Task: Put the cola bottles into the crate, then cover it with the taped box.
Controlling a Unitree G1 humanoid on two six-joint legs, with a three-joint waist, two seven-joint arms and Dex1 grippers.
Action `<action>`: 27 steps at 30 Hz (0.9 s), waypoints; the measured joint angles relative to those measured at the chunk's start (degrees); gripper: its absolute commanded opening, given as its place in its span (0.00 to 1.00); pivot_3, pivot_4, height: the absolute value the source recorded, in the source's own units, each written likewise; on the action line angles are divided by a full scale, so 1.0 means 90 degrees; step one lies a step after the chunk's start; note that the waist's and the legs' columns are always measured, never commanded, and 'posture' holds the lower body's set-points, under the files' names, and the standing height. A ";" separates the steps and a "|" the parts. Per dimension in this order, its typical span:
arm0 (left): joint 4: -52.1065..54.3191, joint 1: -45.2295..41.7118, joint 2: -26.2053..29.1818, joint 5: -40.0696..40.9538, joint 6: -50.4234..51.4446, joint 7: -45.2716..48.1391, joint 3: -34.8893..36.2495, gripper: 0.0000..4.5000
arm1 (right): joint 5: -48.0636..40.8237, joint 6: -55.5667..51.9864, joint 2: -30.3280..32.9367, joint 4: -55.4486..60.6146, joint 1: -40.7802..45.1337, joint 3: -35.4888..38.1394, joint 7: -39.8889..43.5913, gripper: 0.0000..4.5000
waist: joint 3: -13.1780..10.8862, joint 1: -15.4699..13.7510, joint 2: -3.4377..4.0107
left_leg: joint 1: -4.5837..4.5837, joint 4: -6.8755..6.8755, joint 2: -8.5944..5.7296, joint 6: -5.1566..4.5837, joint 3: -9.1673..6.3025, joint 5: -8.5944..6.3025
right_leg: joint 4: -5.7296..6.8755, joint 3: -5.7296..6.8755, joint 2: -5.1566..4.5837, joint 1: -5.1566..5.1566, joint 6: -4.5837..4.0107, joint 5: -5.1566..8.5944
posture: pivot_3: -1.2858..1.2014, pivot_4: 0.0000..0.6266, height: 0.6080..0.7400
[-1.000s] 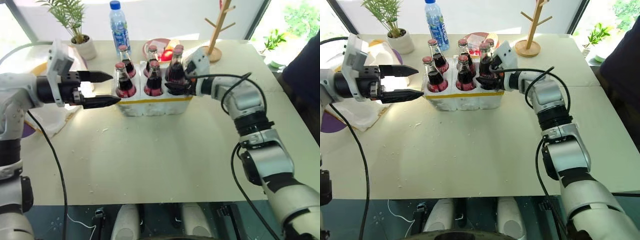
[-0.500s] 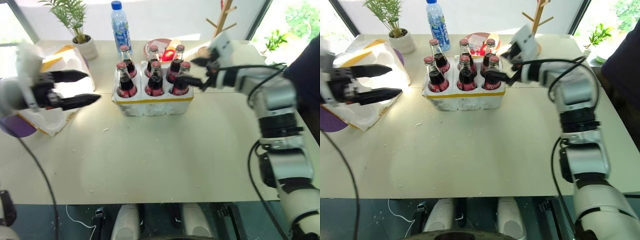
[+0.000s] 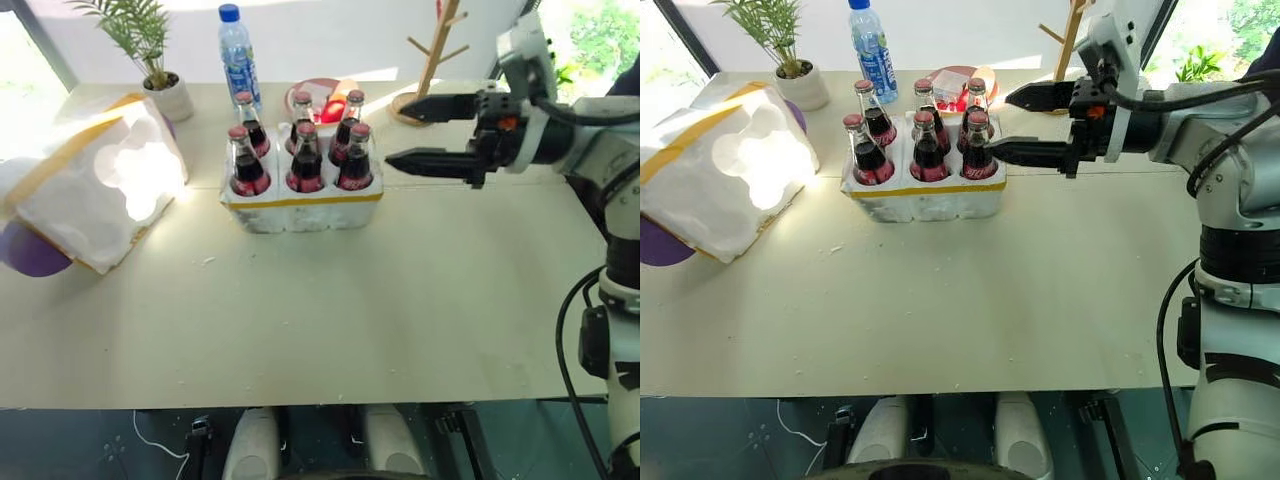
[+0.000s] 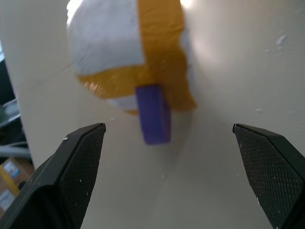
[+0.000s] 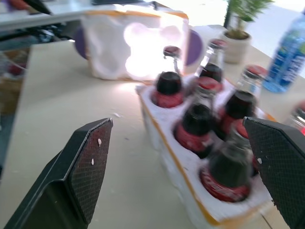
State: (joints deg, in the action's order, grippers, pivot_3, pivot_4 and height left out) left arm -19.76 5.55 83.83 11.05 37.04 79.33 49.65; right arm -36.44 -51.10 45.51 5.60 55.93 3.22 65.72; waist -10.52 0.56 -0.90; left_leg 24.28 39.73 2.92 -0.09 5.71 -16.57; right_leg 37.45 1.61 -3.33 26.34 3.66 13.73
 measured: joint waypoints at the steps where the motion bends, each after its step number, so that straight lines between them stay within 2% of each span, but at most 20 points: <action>1: -0.0267 -0.0132 0.0042 -0.0038 -0.0070 -0.0074 -0.0233 1.00 | -0.0107 -0.0036 -0.0007 0.0079 -0.0009 0.0005 0.0014 1.00 | 0.0000 -0.0006 -0.0001 | 0.0002 0.0000 -0.0002 0.0000 0.0005 0.0000 | 0.0000 0.0000 -0.0009 0.0002 0.0000 0.0000 | 0.52 0.24 1.00; 5: -0.0731 -0.0905 0.0108 0.0107 -0.0334 -0.0135 -0.1277 1.00 | -0.0261 -0.0070 0.0014 0.0244 -0.0081 0.0026 -0.0022 1.00 | 0.0008 0.0001 -0.0017 | 0.0008 0.0005 -0.0007 -0.0001 0.0011 -0.0001 | -0.0001 -0.0001 -0.0028 0.0001 0.0001 -0.0001 | 0.52 0.24 1.00; 11: -0.1451 -0.2982 -0.0046 0.0058 -0.0698 -0.0246 -0.3403 1.00 | -0.1057 -0.0359 0.0347 0.0833 -0.0393 0.0473 0.0233 1.00 | 0.0008 0.0004 -0.0020 | 0.0010 0.0010 -0.0011 -0.0004 0.0009 -0.0002 | 0.0006 0.0001 -0.0008 0.0003 0.0007 -0.0004 | 0.52 0.24 1.00; 17: -0.2174 -0.4519 -0.0532 -0.0485 -0.0984 0.0018 -0.4967 1.00 | -0.1348 -0.0446 0.0435 0.1107 -0.0467 0.0666 -0.0076 1.00 | 0.0009 0.0031 -0.0022 | 0.0008 0.0020 -0.0005 -0.0004 0.0011 -0.0002 | 0.0018 -0.0003 0.0001 0.0005 0.0006 -0.0004 | 0.52 0.24 1.00; 21: -0.2867 -0.5299 -0.0836 -0.1056 -0.1312 -0.0100 -0.5625 1.00 | -0.1497 -0.0478 0.0483 0.1244 -0.0623 0.0756 -0.0323 1.00 | 0.0010 0.0010 -0.0025 | 0.0010 0.0025 -0.0005 -0.0006 0.0010 -0.0003 | 0.0017 -0.0003 0.0000 0.0003 0.0007 -0.0004 | 0.52 0.24 1.00; 22: -0.3016 -0.5437 -0.0917 -0.1168 -0.1391 -0.0123 -0.5716 0.88 | -0.1525 -0.0478 0.0484 0.1264 -0.0670 0.0762 -0.0394 1.00 | 0.0010 0.0008 -0.0026 | 0.0010 0.0027 -0.0005 -0.0006 0.0010 -0.0003 | 0.0018 -0.0003 -0.0001 0.0003 0.0007 -0.0004 | 0.52 0.24 1.00; 23: -0.3153 -0.5564 -0.0986 -0.1249 -0.1442 -0.0141 -0.5805 0.82 | -0.1541 -0.0478 0.0481 0.1279 -0.0713 0.0767 -0.0462 1.00 | 0.0010 0.0005 -0.0026 | 0.0011 0.0028 -0.0005 -0.0006 0.0010 -0.0003 | 0.0018 -0.0003 -0.0002 0.0002 0.0007 -0.0004 | 0.52 0.24 1.00; 27: -0.3716 -0.6087 -0.1288 -0.1564 -0.1633 -0.0197 -0.6071 0.36 | -0.1620 -0.0476 0.0465 0.1384 -0.0883 0.0790 -0.0734 1.00 | 0.0011 0.0001 -0.0032 | 0.0012 0.0031 -0.0006 -0.0007 0.0010 -0.0004 | 0.0020 -0.0002 -0.0003 0.0002 0.0007 -0.0004 | 0.52 0.24 1.00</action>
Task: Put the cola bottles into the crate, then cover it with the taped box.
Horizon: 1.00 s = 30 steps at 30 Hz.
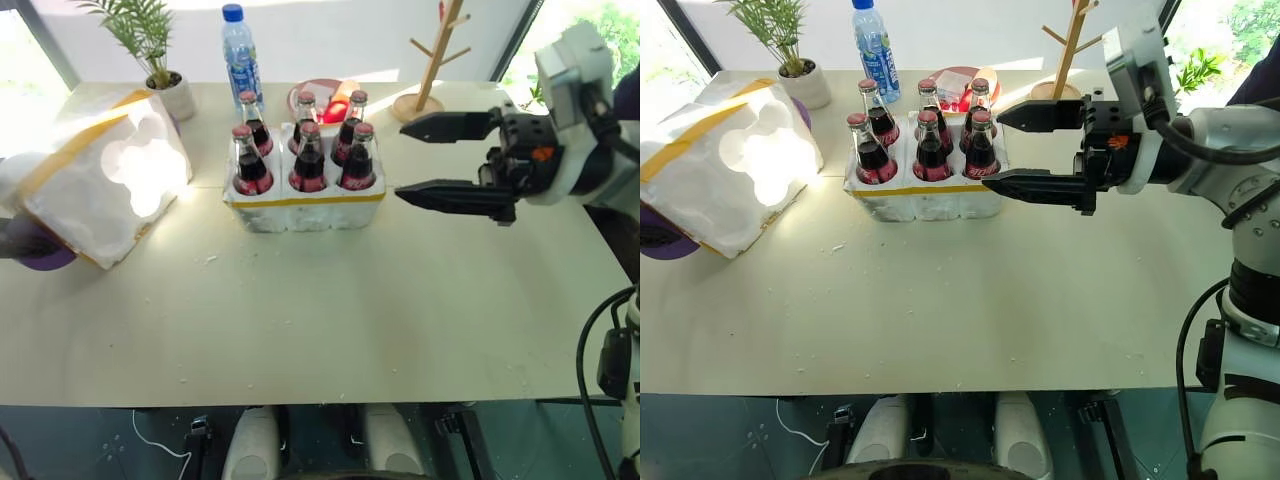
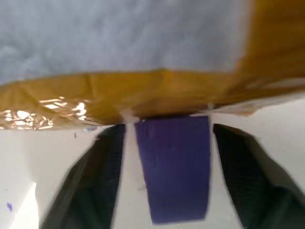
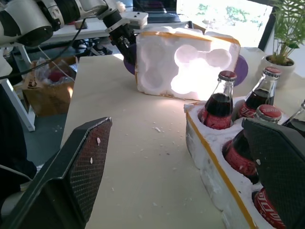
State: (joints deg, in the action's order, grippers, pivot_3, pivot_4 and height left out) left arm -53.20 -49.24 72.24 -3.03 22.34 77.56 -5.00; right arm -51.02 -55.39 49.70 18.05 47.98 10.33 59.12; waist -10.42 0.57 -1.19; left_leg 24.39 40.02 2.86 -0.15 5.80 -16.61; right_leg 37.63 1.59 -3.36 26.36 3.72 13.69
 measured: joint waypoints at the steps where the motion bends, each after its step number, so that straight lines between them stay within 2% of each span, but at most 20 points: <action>1: -0.0071 -0.0059 -0.0042 -0.0039 -0.0057 0.0003 -0.0046 0.24 | -0.0007 0.0001 0.0002 0.0030 -0.0033 0.0005 -0.0050 1.00 | 0.0000 0.0004 0.0000 | 0.0000 0.0000 0.0000 0.0000 0.0000 0.0000 | 0.0000 0.0000 0.0000 0.0001 0.0000 0.0000 | 0.52 0.24 1.00; 2: -0.0119 -0.0095 -0.0060 -0.0082 -0.0094 0.0002 -0.0072 0.12 | -0.0016 0.0003 0.0007 0.0051 -0.0069 0.0008 -0.0092 1.00 | 0.0000 0.0005 -0.0002 | 0.0000 0.0000 0.0000 0.0000 -0.0001 0.0000 | 0.0001 0.0000 0.0000 0.0001 0.0000 0.0000 | 0.52 0.24 1.00; 3: -0.0168 -0.0136 -0.0062 -0.0123 -0.0157 -0.0017 -0.0087 0.06 | -0.0033 0.0002 0.0019 0.0057 -0.0110 0.0011 -0.0126 1.00 | 0.0000 0.0007 -0.0002 | 0.0000 0.0000 0.0000 0.0000 -0.0002 0.0000 | 0.0002 0.0000 0.0000 0.0001 0.0000 0.0000 | 0.52 0.24 1.00; 8: -0.0127 -0.0230 -0.0127 -0.0215 -0.0654 -0.0543 -0.0028 0.06 | -0.0158 -0.0139 0.0304 0.0053 -0.0436 0.0169 -0.0245 1.00 | 0.0000 -0.0008 -0.0004 | 0.0001 0.0001 0.0001 0.0000 -0.0004 0.0000 | 0.0003 0.0001 -0.0005 0.0000 0.0000 0.0000 | 0.52 0.24 1.00; 12: 0.0504 -0.0503 -0.0575 -0.0200 -0.1610 -0.1859 0.0425 0.06 | -0.0138 -0.0160 0.0559 0.0035 -0.0721 0.0401 -0.0464 1.00 | 0.0000 -0.0114 -0.0020 | 0.0002 0.0010 -0.0002 0.0000 -0.0006 0.0000 | 0.0004 0.0004 -0.0014 -0.0004 0.0007 -0.0004 | 0.52 0.24 1.00; 18: 0.1838 -0.1233 -0.1364 -0.0499 -0.3022 -0.3854 0.0631 0.06 | -0.0232 -0.0248 0.0621 0.0040 -0.0977 0.0668 -0.0797 1.00 | 0.0003 -0.0150 -0.0032 | 0.0002 0.0012 -0.0012 -0.0006 -0.0002 -0.0003 | -0.0002 0.0000 -0.0021 -0.0012 0.0017 -0.0009 | 0.52 0.24 1.00; 24: 0.2489 -0.1448 -0.2020 -0.1836 -0.4693 -0.5023 -0.0291 0.06 | -0.0297 -0.0363 0.0688 0.0133 -0.1611 0.0955 -0.1027 1.00 | 0.0005 -0.0130 -0.0029 | -0.0003 0.0012 -0.0014 -0.0006 0.0003 -0.0002 | -0.0001 -0.0007 -0.0012 -0.0012 0.0017 -0.0010 | 0.52 0.24 1.00; 27: 0.2428 -0.1406 -0.2317 -0.2347 -0.4995 -0.5360 -0.0663 0.06 | -0.0399 -0.0402 0.0715 0.0217 -0.1794 0.1189 -0.1171 1.00 | 0.0005 -0.0117 -0.0028 | -0.0004 0.0012 -0.0008 -0.0005 0.0002 -0.0001 | 0.0001 -0.0009 -0.0003 -0.0008 0.0017 -0.0010 | 0.52 0.24 1.00; 30: 0.2378 -0.1353 -0.2349 -0.2873 -0.5237 -0.5807 -0.0878 0.06 | -0.0501 -0.0431 0.0719 0.0286 -0.1883 0.1382 -0.1316 1.00 | 0.0005 -0.0104 -0.0028 | -0.0002 0.0012 -0.0004 -0.0005 0.0002 -0.0001 | 0.0001 -0.0013 0.0002 -0.0005 0.0017 -0.0010 | 0.52 0.24 1.00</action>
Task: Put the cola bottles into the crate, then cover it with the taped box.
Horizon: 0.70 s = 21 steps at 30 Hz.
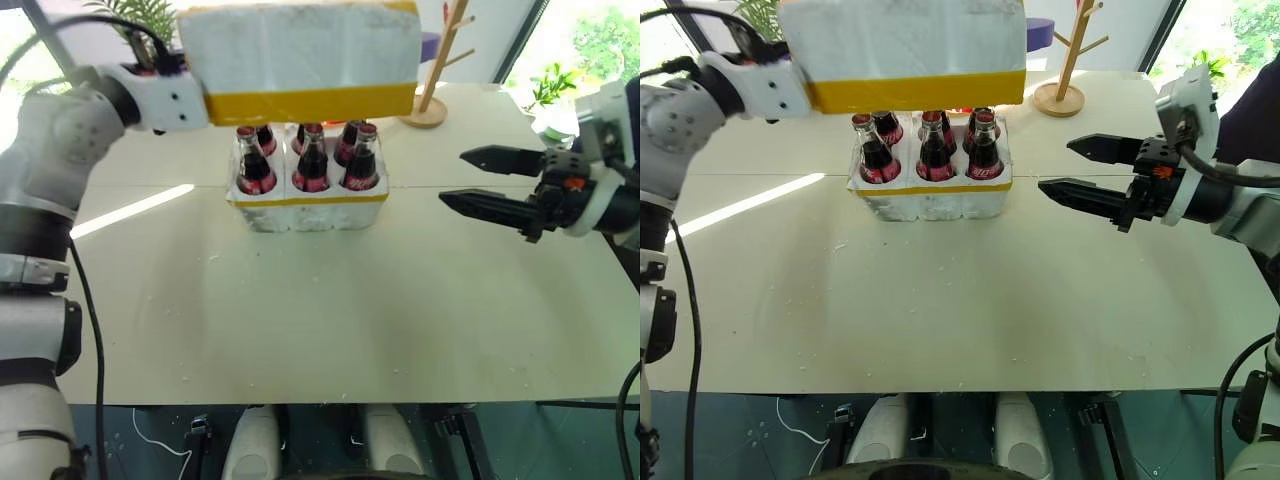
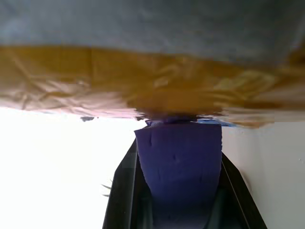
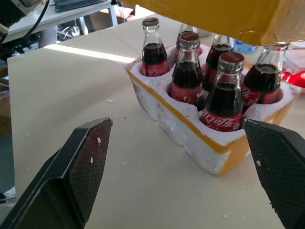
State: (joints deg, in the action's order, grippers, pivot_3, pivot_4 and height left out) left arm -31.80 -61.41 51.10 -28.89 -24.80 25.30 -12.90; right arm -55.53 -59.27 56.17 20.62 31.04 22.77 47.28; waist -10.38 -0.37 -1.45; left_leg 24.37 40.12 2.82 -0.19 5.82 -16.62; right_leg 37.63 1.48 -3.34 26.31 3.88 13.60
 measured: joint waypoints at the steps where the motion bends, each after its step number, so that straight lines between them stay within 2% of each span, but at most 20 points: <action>1: -0.0021 0.0001 0.0002 -0.0172 -0.0089 -0.0170 -0.0019 0.06 | -0.0041 -0.0009 0.0000 0.0033 -0.0069 0.0057 -0.0048 1.00 | 0.0000 -0.0007 0.0000 | 0.0000 0.0000 0.0000 0.0000 0.0000 0.0000 | 0.0000 0.0000 0.0000 -0.0002 0.0000 0.0000 | 0.52 0.24 1.00; 7: -0.0018 0.0206 0.0003 -0.1002 -0.0518 -0.0871 -0.0388 0.06 | -0.0178 -0.0020 -0.0001 0.0079 -0.0181 0.0083 -0.0295 1.00 | 0.0000 -0.0038 0.0000 | -0.0001 0.0002 -0.0003 0.0000 0.0000 0.0000 | -0.0001 0.0000 -0.0007 -0.0007 0.0000 0.0000 | 0.52 0.24 1.00; 14: 0.0350 0.0884 0.0085 -0.1317 -0.0598 -0.0987 -0.0460 0.84 | -0.0200 0.0084 -0.0047 0.0086 -0.0183 0.0047 -0.0477 1.00 | 0.0000 -0.0032 0.0000 | -0.0001 0.0001 -0.0002 0.0000 -0.0001 0.0000 | 0.0000 0.0001 -0.0007 -0.0005 0.0000 0.0000 | 0.52 0.24 1.00; 19: 0.1020 0.1807 0.0573 -0.1280 -0.0555 -0.0869 -0.0290 0.84 | -0.0183 0.0152 -0.0144 0.0052 -0.0131 -0.0163 -0.0525 1.00 | 0.0001 -0.0004 0.0000 | -0.0001 0.0000 0.0002 0.0000 -0.0001 0.0000 | 0.0001 0.0000 -0.0006 -0.0002 0.0000 0.0000 | 0.52 0.24 1.00; 21: 0.1439 0.2570 0.0997 -0.1048 -0.0731 -0.0905 0.0087 0.84 | -0.0166 0.0221 -0.0145 0.0046 -0.0169 -0.0208 -0.0500 1.00 | 0.0001 0.0028 0.0001 | -0.0002 -0.0002 0.0009 -0.0001 0.0001 0.0000 | 0.0001 -0.0003 -0.0007 0.0000 0.0000 0.0000 | 0.52 0.24 1.00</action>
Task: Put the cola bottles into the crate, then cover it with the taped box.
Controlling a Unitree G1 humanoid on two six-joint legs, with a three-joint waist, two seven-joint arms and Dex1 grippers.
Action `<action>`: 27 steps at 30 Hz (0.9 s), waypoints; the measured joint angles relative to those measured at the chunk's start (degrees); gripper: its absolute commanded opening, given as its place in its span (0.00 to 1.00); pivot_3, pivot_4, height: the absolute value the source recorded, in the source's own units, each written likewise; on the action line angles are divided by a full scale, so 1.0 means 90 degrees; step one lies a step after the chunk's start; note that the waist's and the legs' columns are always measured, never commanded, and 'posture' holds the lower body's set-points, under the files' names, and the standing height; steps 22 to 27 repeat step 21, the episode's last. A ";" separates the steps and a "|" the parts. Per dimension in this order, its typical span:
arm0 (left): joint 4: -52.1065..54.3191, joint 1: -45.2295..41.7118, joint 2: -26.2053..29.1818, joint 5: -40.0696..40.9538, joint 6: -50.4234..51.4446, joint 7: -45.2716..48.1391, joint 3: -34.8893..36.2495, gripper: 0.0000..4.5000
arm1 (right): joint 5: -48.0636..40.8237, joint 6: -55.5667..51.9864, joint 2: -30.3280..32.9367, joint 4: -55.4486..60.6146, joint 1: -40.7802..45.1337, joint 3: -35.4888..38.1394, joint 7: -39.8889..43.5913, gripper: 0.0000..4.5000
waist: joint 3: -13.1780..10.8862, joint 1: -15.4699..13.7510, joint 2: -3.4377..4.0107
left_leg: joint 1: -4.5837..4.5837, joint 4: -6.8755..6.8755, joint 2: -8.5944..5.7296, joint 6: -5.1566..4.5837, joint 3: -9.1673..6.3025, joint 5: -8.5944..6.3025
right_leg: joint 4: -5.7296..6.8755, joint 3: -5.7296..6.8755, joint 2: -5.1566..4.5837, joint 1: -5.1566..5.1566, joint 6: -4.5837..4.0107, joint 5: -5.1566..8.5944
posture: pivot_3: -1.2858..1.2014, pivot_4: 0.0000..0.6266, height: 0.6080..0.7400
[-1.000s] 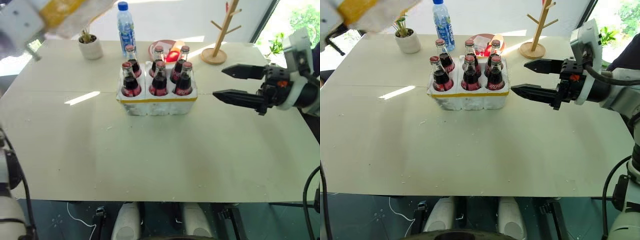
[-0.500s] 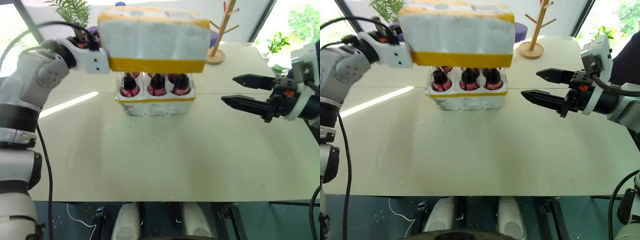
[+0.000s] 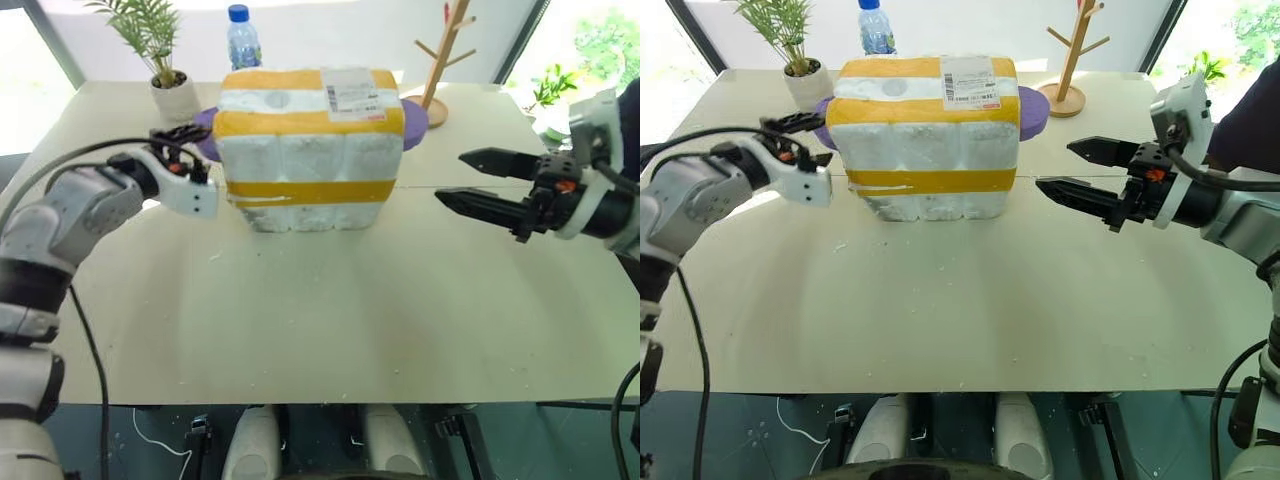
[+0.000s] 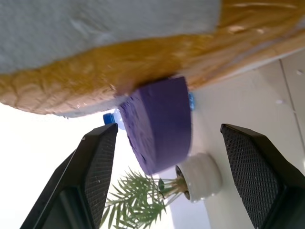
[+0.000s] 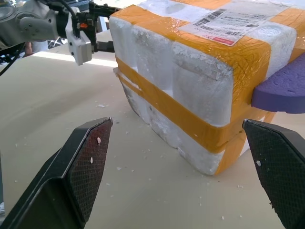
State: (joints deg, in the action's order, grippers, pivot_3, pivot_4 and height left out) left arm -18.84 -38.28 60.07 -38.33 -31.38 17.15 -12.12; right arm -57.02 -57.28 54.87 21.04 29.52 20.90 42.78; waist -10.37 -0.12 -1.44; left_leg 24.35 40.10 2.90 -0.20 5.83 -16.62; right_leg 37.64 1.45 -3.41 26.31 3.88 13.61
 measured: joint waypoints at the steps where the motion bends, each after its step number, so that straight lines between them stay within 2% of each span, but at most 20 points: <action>1: 0.0140 0.0389 0.0213 0.0123 -0.0084 -0.0018 0.0204 0.84 | 0.0048 0.0045 0.0010 -0.0034 -0.0040 -0.0007 0.0035 1.00 | 0.0000 0.0002 0.0000 | 0.0000 -0.0001 0.0001 0.0000 0.0000 0.0000 | 0.0000 0.0001 -0.0002 0.0001 0.0000 0.0000 | 0.52 0.24 1.00; 5: 0.0556 0.1931 0.0905 0.0929 -0.0325 0.0137 0.1193 0.84 | 0.0518 0.0381 0.0372 -0.0336 -0.0431 -0.0066 0.0492 1.00 | 0.0000 -0.0030 0.0003 | -0.0005 -0.0002 0.0004 -0.0001 0.0003 0.0000 | 0.0001 0.0005 -0.0020 -0.0006 0.0000 0.0000 | 0.52 0.24 1.00; 8: 0.0939 0.2589 0.0915 0.2487 0.0304 0.1018 0.2009 0.84 | 0.0877 0.0681 0.0626 -0.0839 -0.0371 -0.0162 0.0891 1.00 | 0.0002 -0.0084 0.0002 | -0.0006 0.0003 0.0001 0.0001 0.0002 0.0001 | -0.0001 0.0010 -0.0030 -0.0019 0.0000 0.0000 | 0.52 0.24 1.00; 10: 0.1326 0.2762 0.0752 0.4231 0.1709 0.2019 0.2537 0.84 | 0.1002 0.0800 0.0721 -0.1085 -0.0230 -0.0283 0.1165 1.00 | 0.0003 -0.0069 0.0003 | -0.0010 0.0004 0.0002 0.0002 0.0002 0.0001 | -0.0002 0.0010 -0.0028 -0.0022 0.0001 -0.0001 | 0.52 0.24 1.00; 13: 0.1876 0.2759 0.0796 0.7205 0.4977 0.3615 0.3366 0.84 | 0.1095 0.0873 0.0744 -0.1392 0.0119 -0.0506 0.1542 1.00 | 0.0003 -0.0008 0.0004 | -0.0016 0.0004 0.0004 0.0002 0.0001 0.0001 | 0.0003 0.0008 -0.0015 -0.0021 0.0003 0.0000 | 0.52 0.24 1.00; 14: 0.1878 0.2653 0.0947 0.7999 0.5869 0.4176 0.3561 0.84 | 0.1179 0.0912 0.0744 -0.1519 0.0278 -0.0652 0.1682 1.00 | 0.0002 0.0013 0.0003 | -0.0015 0.0004 0.0001 0.0003 -0.0002 0.0002 | 0.0002 0.0009 -0.0004 -0.0021 0.0002 0.0001 | 0.52 0.24 1.00; 16: 0.1771 0.2288 0.1294 0.8877 0.6964 0.4939 0.3764 0.84 | 0.1292 0.1010 0.0735 -0.1747 0.0523 -0.0917 0.1931 1.00 | 0.0002 0.0072 0.0004 | -0.0015 0.0001 -0.0001 0.0003 -0.0006 0.0001 | 0.0003 0.0010 0.0003 -0.0020 0.0001 0.0002 | 0.52 0.24 1.00; 19: 0.1549 0.1958 0.1745 0.9452 0.7837 0.5768 0.3978 0.84 | 0.1461 0.1115 0.0696 -0.1993 0.0790 -0.1252 0.2249 1.00 | 0.0003 0.0106 0.0012 | -0.0020 -0.0003 -0.0004 0.0002 -0.0002 0.0001 | 0.0000 0.0004 0.0006 -0.0020 0.0000 0.0002 | 0.52 0.24 1.00; 21: 0.1447 0.1832 0.1813 0.9562 0.8099 0.6136 0.3969 0.84 | 0.1571 0.1157 0.0646 -0.2151 0.0891 -0.1381 0.2391 1.00 | 0.0002 0.0108 0.0017 | -0.0023 -0.0006 -0.0004 0.0002 0.0001 0.0001 | 0.0000 0.0003 0.0006 -0.0020 -0.0001 0.0002 | 0.52 0.24 1.00; 27: 0.1447 0.1832 0.1813 0.9562 0.8099 0.6136 0.3969 0.84 | 0.1571 0.1157 0.0646 -0.2151 0.0891 -0.1381 0.2391 1.00 | 0.0002 0.0108 0.0017 | -0.0023 -0.0006 -0.0004 0.0002 0.0001 0.0001 | 0.0000 0.0003 0.0006 -0.0020 -0.0001 0.0002 | 0.52 0.24 1.00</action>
